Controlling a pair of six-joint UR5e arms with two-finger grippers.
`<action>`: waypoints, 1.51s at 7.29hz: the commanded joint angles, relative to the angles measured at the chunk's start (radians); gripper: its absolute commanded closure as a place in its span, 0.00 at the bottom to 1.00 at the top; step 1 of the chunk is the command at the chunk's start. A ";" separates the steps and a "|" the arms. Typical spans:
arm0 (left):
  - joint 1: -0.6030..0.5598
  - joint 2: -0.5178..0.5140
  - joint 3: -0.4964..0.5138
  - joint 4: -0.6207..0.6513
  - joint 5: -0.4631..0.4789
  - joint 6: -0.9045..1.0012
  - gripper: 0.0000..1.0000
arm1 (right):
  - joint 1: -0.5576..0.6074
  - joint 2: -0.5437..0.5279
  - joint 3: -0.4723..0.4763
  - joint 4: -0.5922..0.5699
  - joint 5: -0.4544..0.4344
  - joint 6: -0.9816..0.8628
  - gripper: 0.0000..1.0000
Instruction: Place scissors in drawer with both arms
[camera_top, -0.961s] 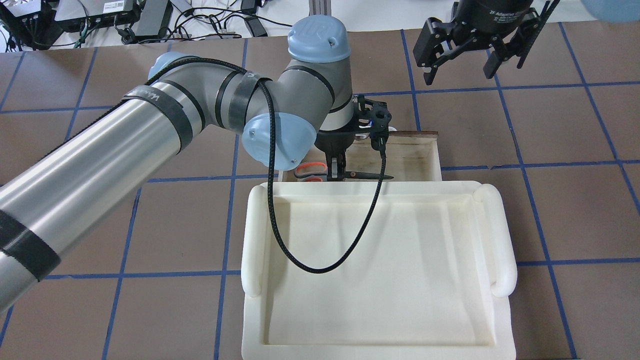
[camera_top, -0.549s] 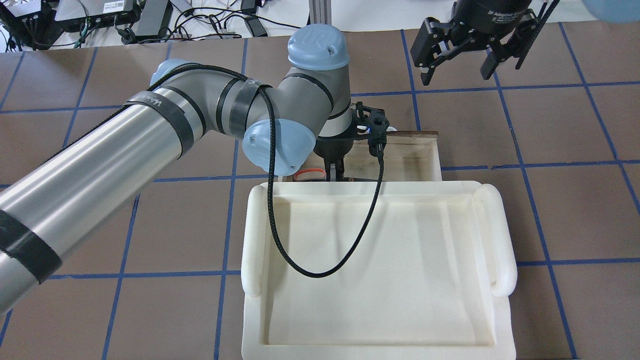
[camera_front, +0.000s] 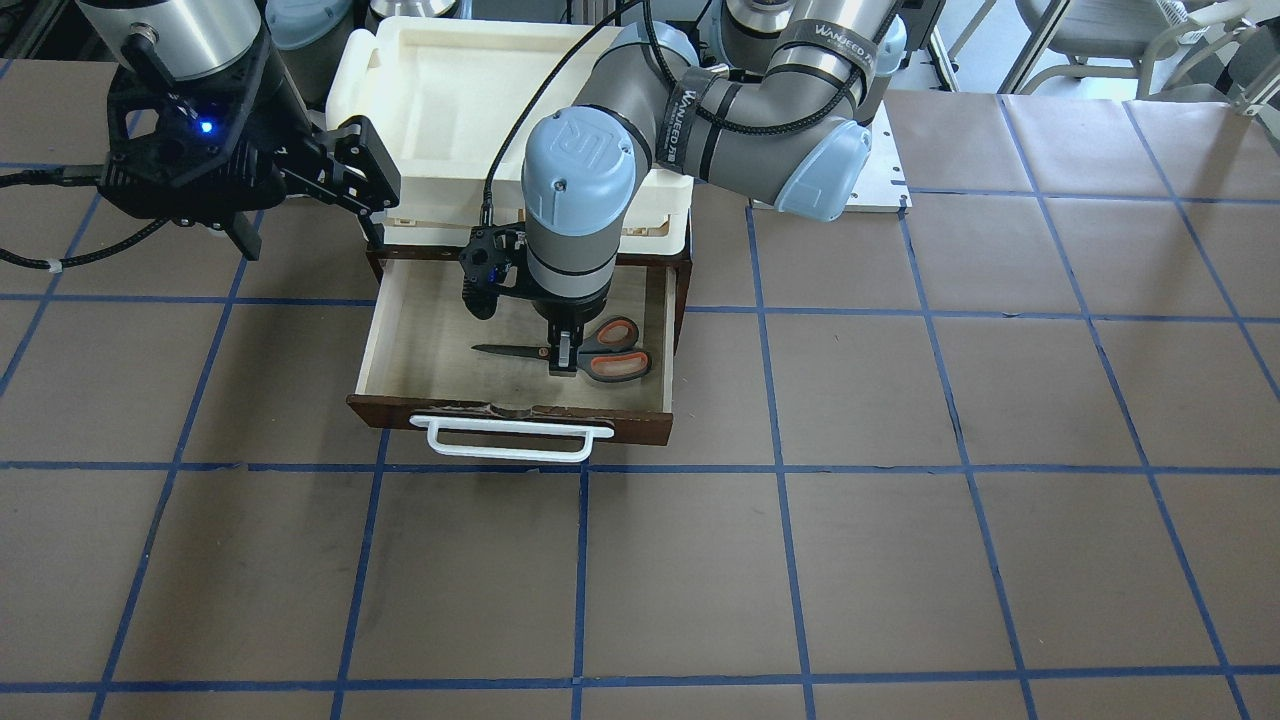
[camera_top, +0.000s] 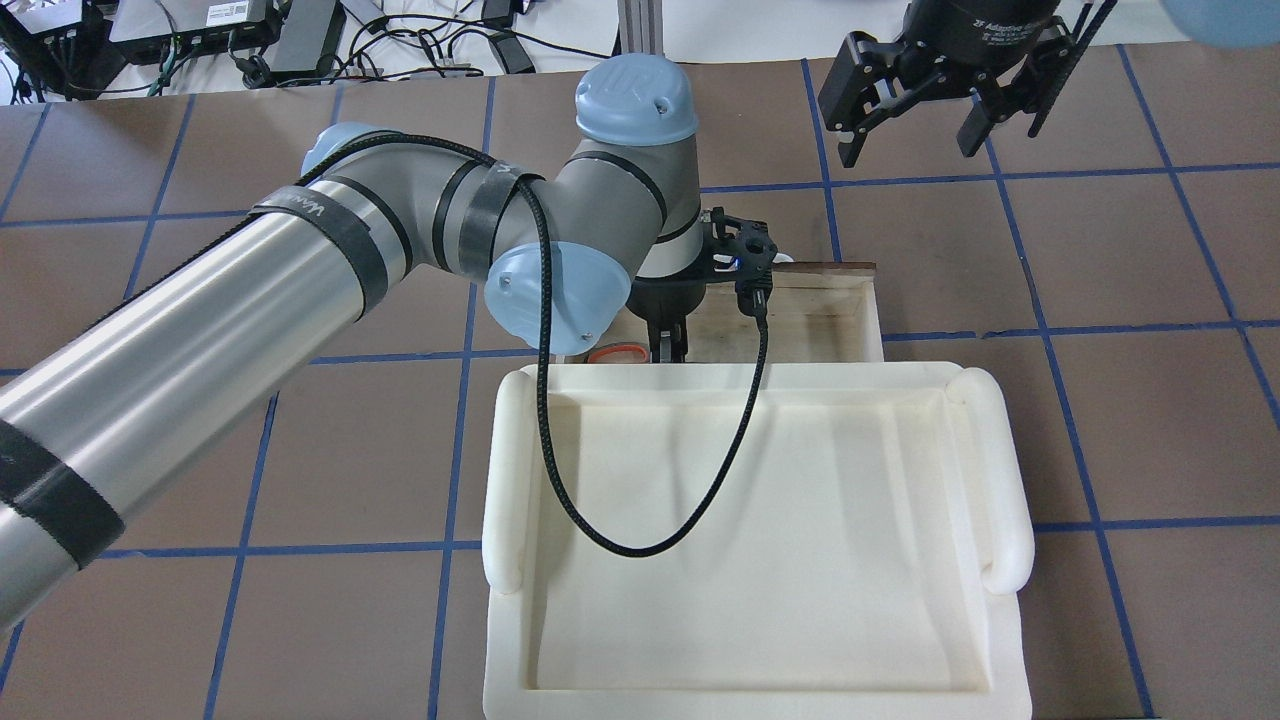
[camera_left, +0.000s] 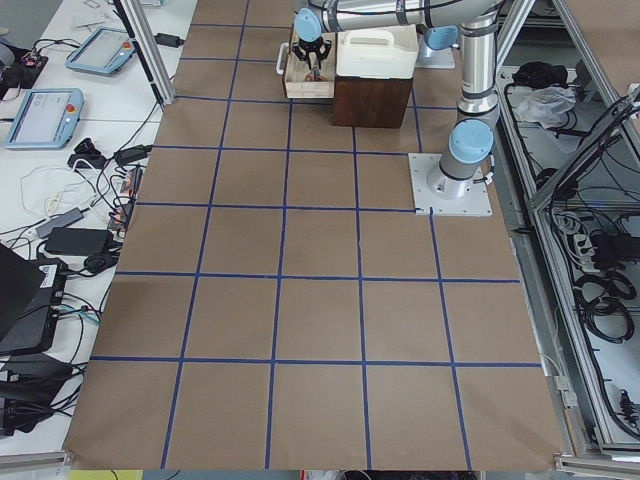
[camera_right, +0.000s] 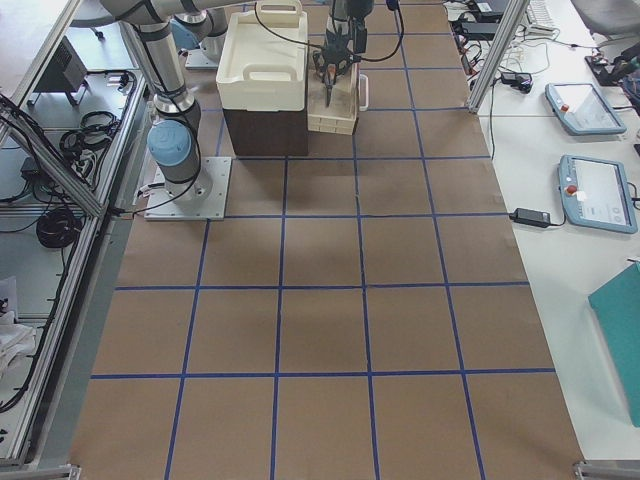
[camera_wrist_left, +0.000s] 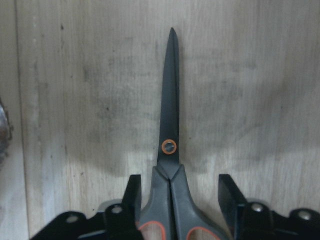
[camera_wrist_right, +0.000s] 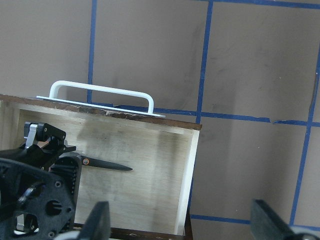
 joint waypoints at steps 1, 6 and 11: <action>0.000 0.008 0.010 -0.002 0.001 -0.003 0.16 | 0.000 0.000 0.000 -0.005 0.000 0.000 0.00; 0.167 0.119 0.214 -0.235 -0.003 -0.096 0.16 | 0.000 -0.001 0.008 -0.001 -0.015 -0.001 0.00; 0.346 0.245 0.196 -0.305 0.007 -0.719 0.00 | 0.000 -0.001 0.009 -0.001 -0.018 0.002 0.00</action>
